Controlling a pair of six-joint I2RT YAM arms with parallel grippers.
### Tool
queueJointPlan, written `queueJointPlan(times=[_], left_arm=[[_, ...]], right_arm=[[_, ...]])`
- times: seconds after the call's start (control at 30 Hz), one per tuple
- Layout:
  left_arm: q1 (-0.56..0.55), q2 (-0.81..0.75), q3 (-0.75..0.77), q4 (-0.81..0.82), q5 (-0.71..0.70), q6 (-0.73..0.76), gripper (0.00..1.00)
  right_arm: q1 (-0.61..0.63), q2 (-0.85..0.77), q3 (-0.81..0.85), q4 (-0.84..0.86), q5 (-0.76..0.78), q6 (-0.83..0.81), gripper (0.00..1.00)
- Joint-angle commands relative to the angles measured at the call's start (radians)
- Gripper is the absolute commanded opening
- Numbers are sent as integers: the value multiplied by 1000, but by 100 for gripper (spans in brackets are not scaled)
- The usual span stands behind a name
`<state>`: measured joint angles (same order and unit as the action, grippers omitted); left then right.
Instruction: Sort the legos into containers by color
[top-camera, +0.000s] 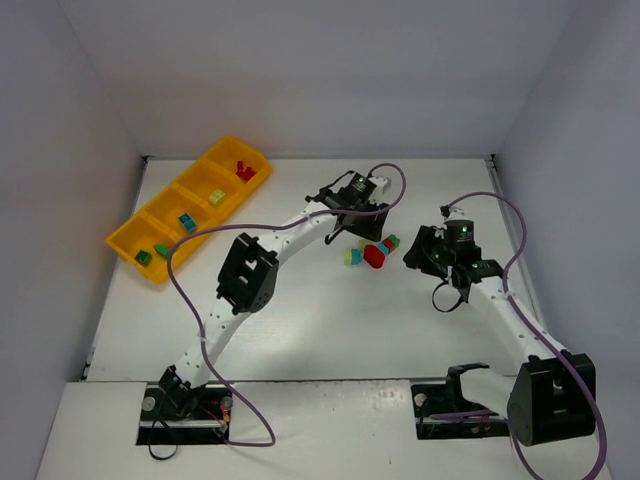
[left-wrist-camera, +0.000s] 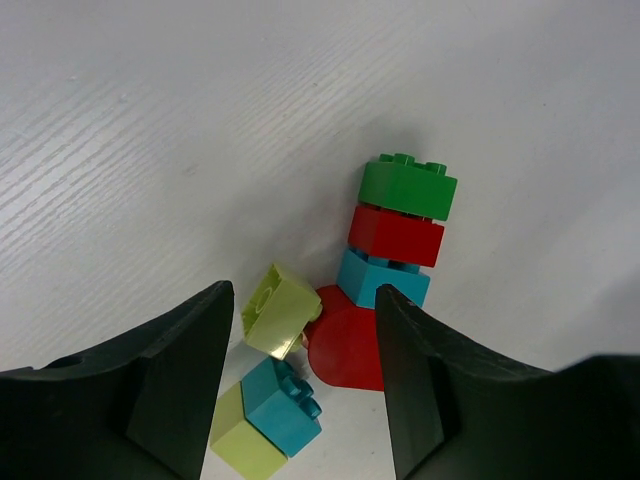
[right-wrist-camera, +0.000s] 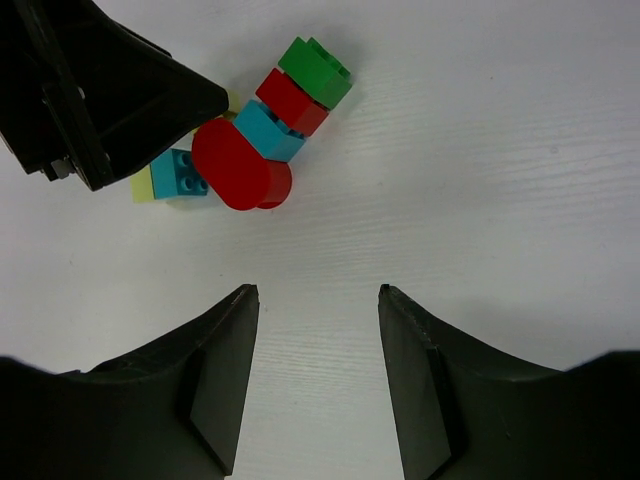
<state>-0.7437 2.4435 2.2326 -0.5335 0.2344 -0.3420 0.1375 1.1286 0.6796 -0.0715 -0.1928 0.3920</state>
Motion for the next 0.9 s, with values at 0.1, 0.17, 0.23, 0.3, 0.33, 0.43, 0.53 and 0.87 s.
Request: queueJointPlan(times=[0.1,0.17,0.23,0.3,0.33,0.43,0.53,0.87], left_arm=[[-19,2,-7,67,-26,-22,52],[-19,11,-4,50,-46,-23,52],[-19,9,-20,53,-63,-20,52],[-19,3,-36,56,-70,-20,51],[-19,0,-47,58,-76,-20,51],[-17,-8,-65,56,-84,-19,44],[-17,-17,-77,55,-86,-15,41],[-2,-95,-179,52,-109,12,41]], right_arm=[[-26,-27,-12,32,-19,-8,48],[-29,-26,-14,32,-22,-8,48],[-29,-26,-15,32,-23,-10,48],[-30,-32,-20,32,-25,-8,48],[-30,-32,-23,33,-23,-8,48],[-32,-38,-31,32,-30,-5,48],[-32,-44,-35,35,-30,-5,48],[-36,-49,-46,39,-33,-5,48]])
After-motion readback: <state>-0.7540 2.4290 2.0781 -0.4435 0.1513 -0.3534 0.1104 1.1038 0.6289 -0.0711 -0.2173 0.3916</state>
